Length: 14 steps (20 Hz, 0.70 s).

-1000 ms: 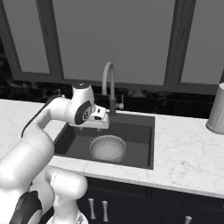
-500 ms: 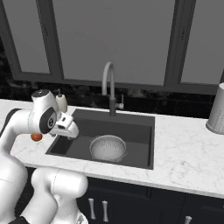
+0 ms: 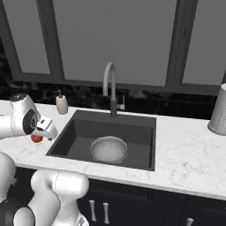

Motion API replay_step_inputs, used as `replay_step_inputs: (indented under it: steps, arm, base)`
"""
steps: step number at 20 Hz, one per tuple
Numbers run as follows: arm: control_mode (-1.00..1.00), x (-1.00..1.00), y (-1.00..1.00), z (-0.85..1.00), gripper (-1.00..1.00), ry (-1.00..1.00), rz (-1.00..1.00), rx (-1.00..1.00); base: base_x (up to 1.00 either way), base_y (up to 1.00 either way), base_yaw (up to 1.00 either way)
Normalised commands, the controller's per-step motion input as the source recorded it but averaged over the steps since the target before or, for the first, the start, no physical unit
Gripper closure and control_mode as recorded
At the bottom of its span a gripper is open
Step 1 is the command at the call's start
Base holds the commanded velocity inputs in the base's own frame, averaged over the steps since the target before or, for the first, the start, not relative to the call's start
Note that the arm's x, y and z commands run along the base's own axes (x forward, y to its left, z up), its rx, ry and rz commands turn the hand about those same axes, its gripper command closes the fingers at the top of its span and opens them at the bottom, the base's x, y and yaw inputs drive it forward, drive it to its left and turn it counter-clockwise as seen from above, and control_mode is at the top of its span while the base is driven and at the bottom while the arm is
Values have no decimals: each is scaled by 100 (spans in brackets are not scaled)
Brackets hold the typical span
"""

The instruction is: Put the colander in the sink, put the orange in the colander, and turn on the sink faucet and pour water over the colander.

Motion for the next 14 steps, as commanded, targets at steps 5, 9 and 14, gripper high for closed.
replay_step_inputs:
  steps: [5, 9, 14]
  arm:
    - [-100, 48, 82, 0, -100, 12, 0, 0]
    - [-100, 30, 70, -3, -100, 11, 0, 0]
    - [-100, 21, 51, -19, -100, 8, 0, -2]
  base:
    - [0, 0, 0]
    - [0, 0, 0]
    - [0, 0, 0]
